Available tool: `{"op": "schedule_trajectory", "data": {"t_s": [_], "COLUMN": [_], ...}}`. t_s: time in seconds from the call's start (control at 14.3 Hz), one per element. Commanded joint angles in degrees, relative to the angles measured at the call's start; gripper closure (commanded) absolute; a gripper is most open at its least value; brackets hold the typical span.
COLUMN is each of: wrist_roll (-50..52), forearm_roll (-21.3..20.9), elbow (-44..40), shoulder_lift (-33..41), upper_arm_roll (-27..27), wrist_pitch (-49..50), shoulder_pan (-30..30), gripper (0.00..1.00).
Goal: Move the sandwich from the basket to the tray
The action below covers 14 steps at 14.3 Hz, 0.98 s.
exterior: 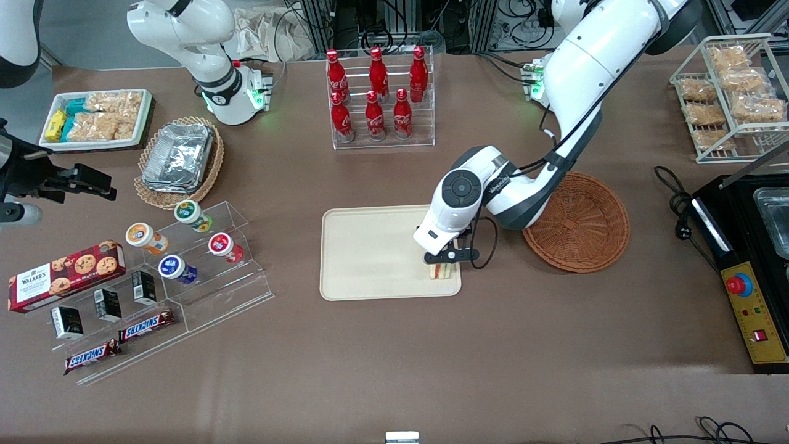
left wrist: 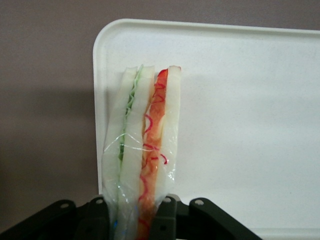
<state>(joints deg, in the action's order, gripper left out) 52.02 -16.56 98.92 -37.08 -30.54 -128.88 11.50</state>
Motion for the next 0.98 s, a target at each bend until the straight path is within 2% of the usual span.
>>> {"op": "schedule_trajectory", "data": {"t_s": [0.0,0.07,0.14,0.21,0.28,0.7,0.91], "wrist_roll": [1.9,3.2,4.1,4.3,4.3,4.8,8.7], "forearm_roll": [-3.4,-4.4,-5.8,-7.0,-7.9,-7.6,-7.3], "elbow": [-1.6,-1.6,-1.6,-1.6,-1.6,-2.1,-2.9], "shoulder_lift": [-2.0,-2.4,-2.7,-3.1,-3.4,-3.2,-1.6], "upper_arm_roll": [0.0,0.0,0.0,-0.1,-0.1,-0.1,-0.3], "wrist_pitch": [-0.3,-0.4,-0.5,-0.5,-0.6,-0.6,0.4], "shoulder_pan": [0.6,0.6,0.6,0.6,0.6,0.5,0.5], "gripper": [0.88,0.86,0.71,0.28,0.01,0.00,0.00]}}
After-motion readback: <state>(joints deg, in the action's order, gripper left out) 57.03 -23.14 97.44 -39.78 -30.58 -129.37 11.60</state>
